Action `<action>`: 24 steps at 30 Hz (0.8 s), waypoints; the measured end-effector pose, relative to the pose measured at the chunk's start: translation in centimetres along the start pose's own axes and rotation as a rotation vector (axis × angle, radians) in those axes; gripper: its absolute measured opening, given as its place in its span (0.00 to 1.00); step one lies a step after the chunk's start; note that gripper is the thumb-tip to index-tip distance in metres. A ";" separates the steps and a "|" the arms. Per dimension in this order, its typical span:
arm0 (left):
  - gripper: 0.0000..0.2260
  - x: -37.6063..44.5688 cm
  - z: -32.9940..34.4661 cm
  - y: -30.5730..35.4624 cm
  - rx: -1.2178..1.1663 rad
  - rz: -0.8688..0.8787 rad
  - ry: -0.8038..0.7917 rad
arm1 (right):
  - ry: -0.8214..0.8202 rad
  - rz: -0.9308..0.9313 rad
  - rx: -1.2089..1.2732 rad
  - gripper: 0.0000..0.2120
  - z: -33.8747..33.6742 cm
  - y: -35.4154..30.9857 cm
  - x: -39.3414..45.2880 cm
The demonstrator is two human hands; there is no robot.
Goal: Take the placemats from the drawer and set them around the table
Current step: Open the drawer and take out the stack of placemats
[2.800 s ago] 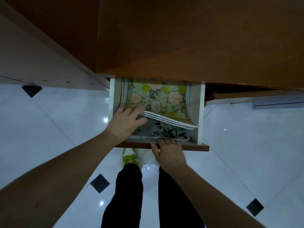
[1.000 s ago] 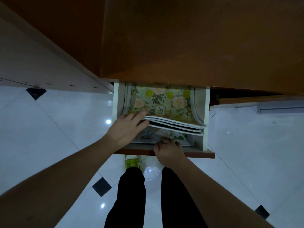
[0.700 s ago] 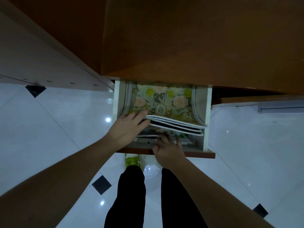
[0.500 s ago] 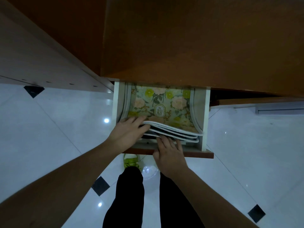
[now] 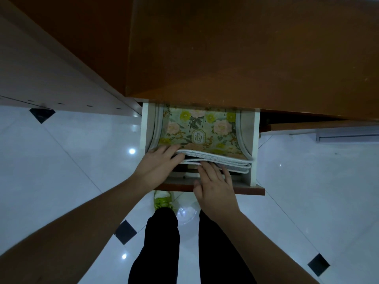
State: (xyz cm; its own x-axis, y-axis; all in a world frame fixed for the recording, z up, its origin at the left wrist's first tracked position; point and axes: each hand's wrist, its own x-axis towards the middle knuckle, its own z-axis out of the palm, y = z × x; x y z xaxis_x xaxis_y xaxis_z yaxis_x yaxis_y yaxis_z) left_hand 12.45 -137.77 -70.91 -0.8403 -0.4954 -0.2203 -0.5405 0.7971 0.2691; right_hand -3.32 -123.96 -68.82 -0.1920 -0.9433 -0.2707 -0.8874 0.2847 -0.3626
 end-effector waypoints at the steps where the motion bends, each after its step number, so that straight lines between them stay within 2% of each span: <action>1: 0.27 0.1 -0.2 0.0 -0.002 -0.005 -0.005 | 0.043 0.004 0.060 0.21 -0.4 -0.1 -0.2; 3: 0.29 0.1 -0.5 -0.1 -0.010 -0.001 -0.020 | 0.104 0.084 0.255 0.17 -1.6 -0.3 -0.6; 4: 0.29 0.0 -0.5 -0.1 -0.019 0.000 -0.020 | 0.107 0.182 0.382 0.14 -2.1 -0.4 -0.9; 5: 0.29 -0.1 -0.6 -0.2 -0.027 -0.001 -0.012 | 0.089 0.322 0.523 0.12 -2.4 -0.3 -1.1; 7: 0.28 -0.2 -1.0 -0.3 -0.040 -0.005 0.014 | 0.039 0.738 0.898 0.10 -2.9 0.1 -0.5; 9: 0.25 -0.3 -1.6 -0.4 -0.064 0.009 0.063 | 0.043 1.127 1.398 0.13 -3.3 1.2 0.7; 10: 0.23 -0.4 -2.0 -0.5 -0.071 0.028 0.090 | 0.065 1.226 1.607 0.15 -3.6 1.9 1.3; 12: 0.19 -0.7 -2.8 -0.6 -0.065 0.079 0.128 | 0.077 1.242 1.854 0.23 -4.7 3.2 2.3; 18: 0.14 -1.2 -4.4 -0.5 -0.050 0.212 0.171 | -0.062 1.151 2.084 0.41 -8.5 6.9 5.9; 20: 0.16 -1.5 -4.7 -0.3 -0.045 0.266 0.180 | -0.177 1.163 2.060 0.38 -10.3 7.8 6.8; 24: 0.25 -2.5 -5.4 0.0 -0.094 0.237 0.202 | -0.468 1.214 1.734 0.21 -12.0 8.3 6.9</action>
State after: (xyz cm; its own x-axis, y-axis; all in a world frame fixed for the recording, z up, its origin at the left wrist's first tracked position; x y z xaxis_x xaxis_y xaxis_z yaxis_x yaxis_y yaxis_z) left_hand 14.29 -138.41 -65.31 -0.9296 -0.3655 0.0466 -0.3223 0.8679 0.3780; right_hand -17.05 -130.15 -63.05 0.1122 -0.2075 -0.9718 0.7730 0.6327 -0.0458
